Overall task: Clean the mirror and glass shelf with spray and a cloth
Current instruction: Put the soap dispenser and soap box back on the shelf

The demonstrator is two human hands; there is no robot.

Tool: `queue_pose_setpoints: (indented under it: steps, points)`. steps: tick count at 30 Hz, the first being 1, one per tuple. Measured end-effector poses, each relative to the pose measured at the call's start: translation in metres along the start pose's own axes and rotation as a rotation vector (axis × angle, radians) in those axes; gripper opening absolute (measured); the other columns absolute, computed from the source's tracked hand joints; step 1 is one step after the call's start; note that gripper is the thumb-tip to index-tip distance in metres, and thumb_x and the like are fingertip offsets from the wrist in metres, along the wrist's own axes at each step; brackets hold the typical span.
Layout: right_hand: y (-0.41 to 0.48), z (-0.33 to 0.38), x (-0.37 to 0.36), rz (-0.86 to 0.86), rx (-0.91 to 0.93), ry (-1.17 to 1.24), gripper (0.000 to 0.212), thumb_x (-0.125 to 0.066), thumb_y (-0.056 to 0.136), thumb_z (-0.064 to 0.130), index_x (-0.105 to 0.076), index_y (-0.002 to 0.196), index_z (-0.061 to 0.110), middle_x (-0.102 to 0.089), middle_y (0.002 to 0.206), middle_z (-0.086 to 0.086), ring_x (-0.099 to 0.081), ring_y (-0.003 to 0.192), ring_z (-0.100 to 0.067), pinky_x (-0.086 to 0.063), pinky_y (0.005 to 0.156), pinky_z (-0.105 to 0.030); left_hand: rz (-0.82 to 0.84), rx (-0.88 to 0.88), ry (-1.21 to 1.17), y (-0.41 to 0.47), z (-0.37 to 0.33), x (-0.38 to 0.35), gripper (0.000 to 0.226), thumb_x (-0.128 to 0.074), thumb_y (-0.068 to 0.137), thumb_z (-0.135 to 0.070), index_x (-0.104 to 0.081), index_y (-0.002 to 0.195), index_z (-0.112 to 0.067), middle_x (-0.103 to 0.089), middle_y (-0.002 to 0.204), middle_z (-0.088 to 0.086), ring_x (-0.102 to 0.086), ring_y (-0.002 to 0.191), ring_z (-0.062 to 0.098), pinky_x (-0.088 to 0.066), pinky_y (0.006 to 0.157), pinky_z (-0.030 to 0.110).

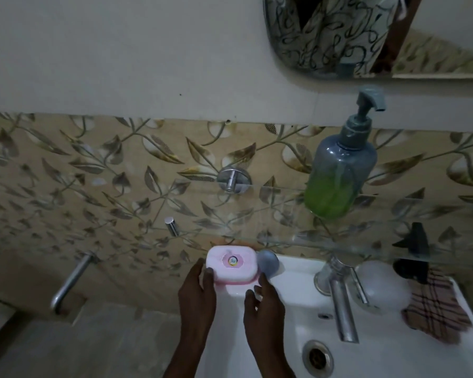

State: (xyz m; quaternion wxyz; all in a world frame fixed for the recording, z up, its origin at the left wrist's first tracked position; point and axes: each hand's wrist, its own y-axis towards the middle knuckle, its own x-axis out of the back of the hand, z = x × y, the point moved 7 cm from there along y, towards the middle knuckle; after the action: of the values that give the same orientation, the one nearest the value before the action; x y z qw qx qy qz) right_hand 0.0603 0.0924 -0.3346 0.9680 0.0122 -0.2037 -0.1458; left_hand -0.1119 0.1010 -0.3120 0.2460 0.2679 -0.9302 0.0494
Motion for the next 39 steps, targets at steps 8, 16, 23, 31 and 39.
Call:
queue_pose_setpoints:
  steps: [8, 16, 23, 31, 39]
  points:
    - [-0.002, 0.004, -0.016, 0.009, -0.031, 0.099, 0.057, -0.067, 0.083, -0.005, -0.053, 0.137, 0.006, -0.055, 0.117, -0.008, -0.059, 0.099, -0.009, -0.052, 0.077, -0.010, 0.038, 0.053, -0.092, 0.011, 0.007, -0.003, 0.025, -0.064, 0.094, -0.025, -0.071, 0.117, -0.018, -0.076, 0.103, 0.000, -0.069, 0.097, 0.018, -0.046, 0.076, 0.026]
    - [-0.033, 0.029, 0.017, -0.085, 0.047, 0.121, 0.063, -0.086, 0.066, 0.008, -0.061, 0.123, 0.017, -0.065, 0.112, 0.005, -0.059, 0.104, 0.004, -0.058, 0.072, -0.024, -0.099, 0.146, -0.283, -0.034, -0.011, 0.037, 0.030, -0.070, 0.088, -0.009, -0.072, 0.118, -0.012, -0.076, 0.109, 0.009, -0.070, 0.093, 0.003, -0.048, 0.077, 0.005]
    - [-0.048, 0.036, 0.119, -0.115, 0.094, 0.156, 0.060, -0.087, 0.049, 0.000, -0.074, 0.105, 0.014, -0.075, 0.097, 0.016, -0.063, 0.073, -0.005, -0.051, 0.055, -0.014, -0.099, -0.003, -0.413, -0.129, -0.089, 0.035, 0.033, -0.074, 0.076, 0.015, -0.069, 0.105, 0.001, -0.070, 0.105, 0.031, -0.067, 0.092, 0.020, -0.051, 0.073, 0.005]
    - [-0.026, 0.107, 0.273, -0.495, 0.341, 0.073, 0.059, -0.065, 0.077, 0.060, -0.057, 0.131, 0.035, -0.070, 0.111, 0.010, -0.067, 0.090, -0.006, -0.056, 0.083, -0.022, -0.165, -0.406, -0.487, -0.175, -0.219, 0.001, 0.038, -0.071, 0.082, -0.022, -0.071, 0.118, -0.014, -0.068, 0.120, -0.003, -0.067, 0.113, 0.027, -0.054, 0.092, 0.055]
    - [0.062, 0.123, 0.301, -0.319, 0.299, 0.016, 0.053, -0.072, 0.083, 0.027, -0.057, 0.133, 0.034, -0.069, 0.117, 0.012, -0.066, 0.110, -0.009, -0.054, 0.091, -0.027, -0.025, -0.401, -0.324, -0.146, -0.284, -0.049, 0.039, -0.069, 0.088, -0.006, -0.065, 0.127, -0.008, -0.069, 0.124, 0.006, -0.063, 0.117, 0.019, -0.050, 0.102, 0.039]
